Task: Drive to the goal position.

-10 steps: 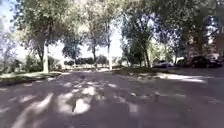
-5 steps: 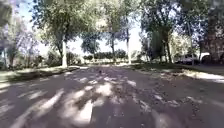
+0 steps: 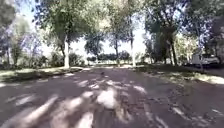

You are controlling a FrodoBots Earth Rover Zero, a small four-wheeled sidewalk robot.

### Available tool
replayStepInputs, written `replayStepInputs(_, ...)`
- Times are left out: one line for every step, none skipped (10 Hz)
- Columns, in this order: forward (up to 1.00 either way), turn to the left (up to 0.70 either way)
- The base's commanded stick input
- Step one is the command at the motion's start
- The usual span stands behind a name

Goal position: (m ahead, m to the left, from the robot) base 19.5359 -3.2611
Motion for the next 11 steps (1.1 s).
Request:
replayStepInputs(0.85,0.00)
replayStepInputs(0.85,0.00)
replayStepInputs(0.85,0.00)
replayStepInputs(0.85,0.00)
replayStepInputs(0.85,0.00)
replayStepInputs(0.85,0.00)
replayStepInputs(0.85,0.00)
replayStepInputs(0.85,0.00)
replayStepInputs(0.85,0.00)
replayStepInputs(0.85,0.00)
replayStepInputs(0.85,0.00)
